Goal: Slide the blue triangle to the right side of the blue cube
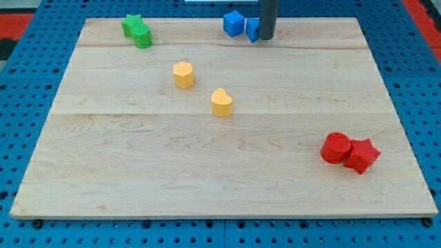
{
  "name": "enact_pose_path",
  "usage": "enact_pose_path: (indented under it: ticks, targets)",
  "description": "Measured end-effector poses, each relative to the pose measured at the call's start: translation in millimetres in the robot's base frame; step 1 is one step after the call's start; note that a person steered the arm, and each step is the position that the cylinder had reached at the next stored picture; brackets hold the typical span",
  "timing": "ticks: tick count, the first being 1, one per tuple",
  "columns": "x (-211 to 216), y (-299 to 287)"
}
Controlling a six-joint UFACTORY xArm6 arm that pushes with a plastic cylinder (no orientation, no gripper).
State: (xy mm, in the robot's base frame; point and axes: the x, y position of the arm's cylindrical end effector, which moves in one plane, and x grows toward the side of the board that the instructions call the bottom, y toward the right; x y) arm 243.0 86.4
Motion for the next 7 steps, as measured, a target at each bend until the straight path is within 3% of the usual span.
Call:
enact_pose_path:
  ticks: [3,7]
  targets:
    - [-39,11]
    - [-50,-50]
